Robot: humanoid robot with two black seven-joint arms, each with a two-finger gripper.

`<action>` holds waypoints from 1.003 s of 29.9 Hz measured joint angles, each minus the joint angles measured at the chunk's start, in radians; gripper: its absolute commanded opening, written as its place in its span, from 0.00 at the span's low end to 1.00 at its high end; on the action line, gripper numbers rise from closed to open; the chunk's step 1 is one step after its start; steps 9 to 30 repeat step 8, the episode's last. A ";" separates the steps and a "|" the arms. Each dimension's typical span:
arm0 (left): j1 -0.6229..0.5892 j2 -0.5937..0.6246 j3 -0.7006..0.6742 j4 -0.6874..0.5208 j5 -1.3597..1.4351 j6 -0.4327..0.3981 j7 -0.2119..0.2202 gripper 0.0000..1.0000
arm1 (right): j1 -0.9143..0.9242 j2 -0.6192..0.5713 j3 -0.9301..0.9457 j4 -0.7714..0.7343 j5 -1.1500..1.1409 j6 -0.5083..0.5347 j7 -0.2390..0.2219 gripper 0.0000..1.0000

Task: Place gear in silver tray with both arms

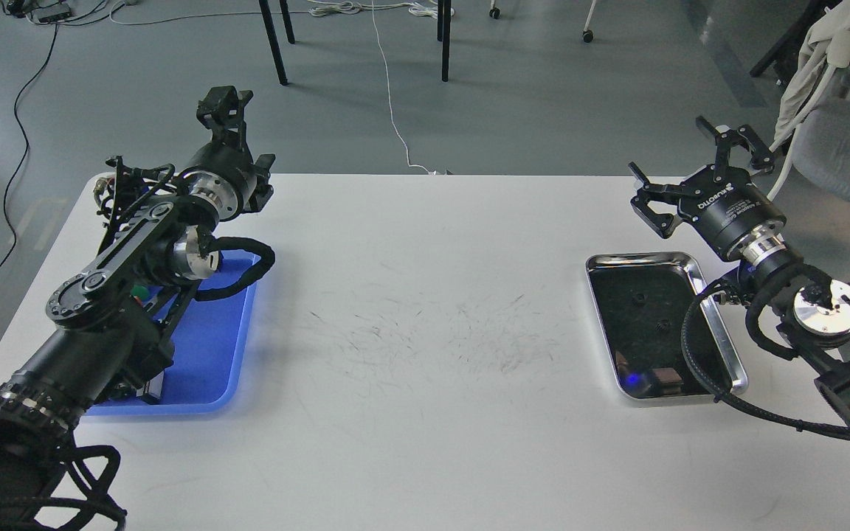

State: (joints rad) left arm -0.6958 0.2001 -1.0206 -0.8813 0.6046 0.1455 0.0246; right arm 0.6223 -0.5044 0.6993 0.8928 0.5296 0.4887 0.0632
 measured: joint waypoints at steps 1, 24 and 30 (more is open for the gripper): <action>0.000 0.002 0.000 0.011 -0.011 -0.005 -0.001 0.98 | -0.003 0.001 0.000 0.000 0.000 0.000 0.005 0.99; 0.000 0.011 0.011 0.071 -0.071 -0.036 -0.064 0.98 | -0.019 0.009 0.000 0.001 0.000 0.000 0.051 0.99; 0.000 0.011 0.011 0.071 -0.071 -0.036 -0.064 0.98 | -0.019 0.009 0.000 0.001 0.000 0.000 0.051 0.99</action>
